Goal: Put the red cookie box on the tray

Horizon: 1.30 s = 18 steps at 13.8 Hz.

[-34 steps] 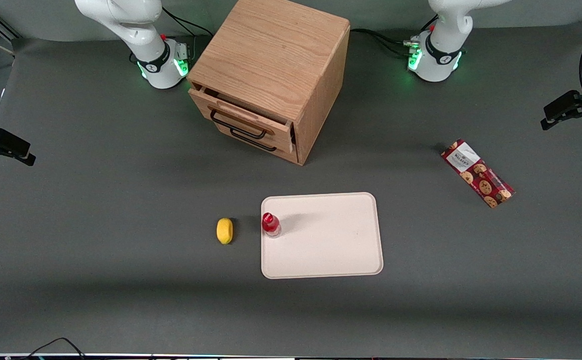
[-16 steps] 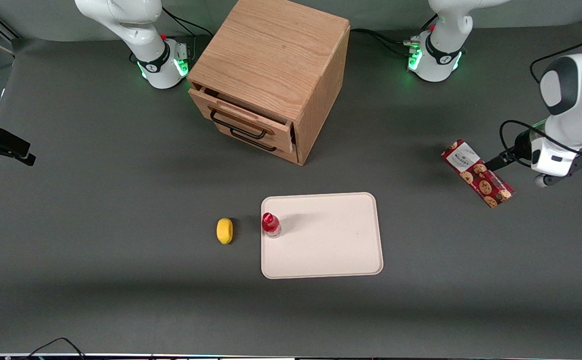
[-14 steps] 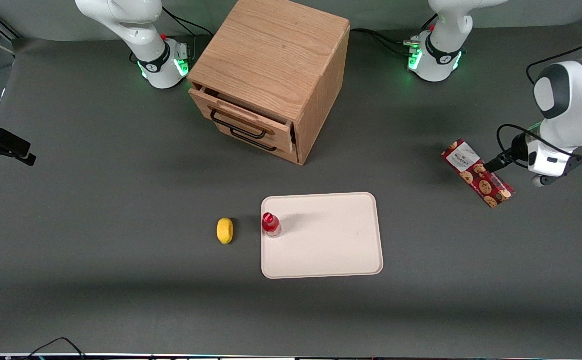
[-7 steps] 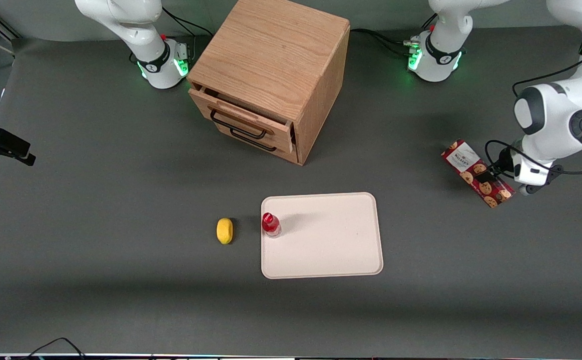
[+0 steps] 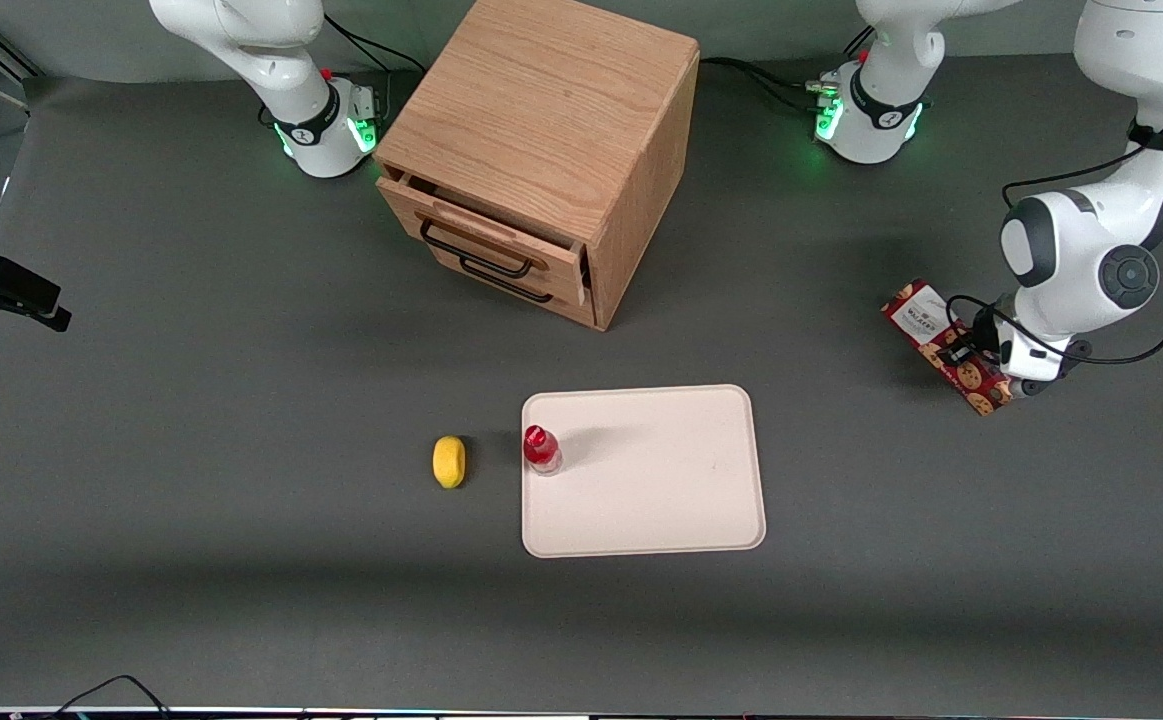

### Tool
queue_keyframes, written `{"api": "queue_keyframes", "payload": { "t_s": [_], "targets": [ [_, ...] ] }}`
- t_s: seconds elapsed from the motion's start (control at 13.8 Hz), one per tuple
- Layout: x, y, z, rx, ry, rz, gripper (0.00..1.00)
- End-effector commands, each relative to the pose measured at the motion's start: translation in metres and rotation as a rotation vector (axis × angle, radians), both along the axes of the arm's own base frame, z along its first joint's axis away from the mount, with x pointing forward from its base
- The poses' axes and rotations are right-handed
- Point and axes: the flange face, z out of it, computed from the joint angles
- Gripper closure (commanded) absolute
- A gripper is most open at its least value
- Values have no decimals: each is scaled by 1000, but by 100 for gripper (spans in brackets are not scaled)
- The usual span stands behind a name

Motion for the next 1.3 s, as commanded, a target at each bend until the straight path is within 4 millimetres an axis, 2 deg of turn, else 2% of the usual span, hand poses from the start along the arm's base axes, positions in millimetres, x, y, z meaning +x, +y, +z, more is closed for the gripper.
{"api": "queue_keyframes", "payload": {
  "t_s": [0.0, 0.14, 0.29, 0.43, 0.58, 0.8, 0.94, 1.08, 1.16, 1.23],
  "targets": [
    [6, -4, 10, -13, 42, -8, 100],
    [10, -4, 16, -14, 43, -22, 100],
    [21, -3, 36, -16, 12, -79, 100],
    [45, -3, 74, -32, 18, -145, 100],
    [78, -17, 125, -47, 25, -213, 100],
    [116, -67, 203, -61, -5, -307, 100],
    [140, -114, 248, -77, -16, -394, 100],
    [163, -170, 278, -83, -22, -484, 100],
    [171, -190, 286, -61, -34, -526, 100],
    [177, -212, 283, -55, -38, -563, 100]
  ]
}}
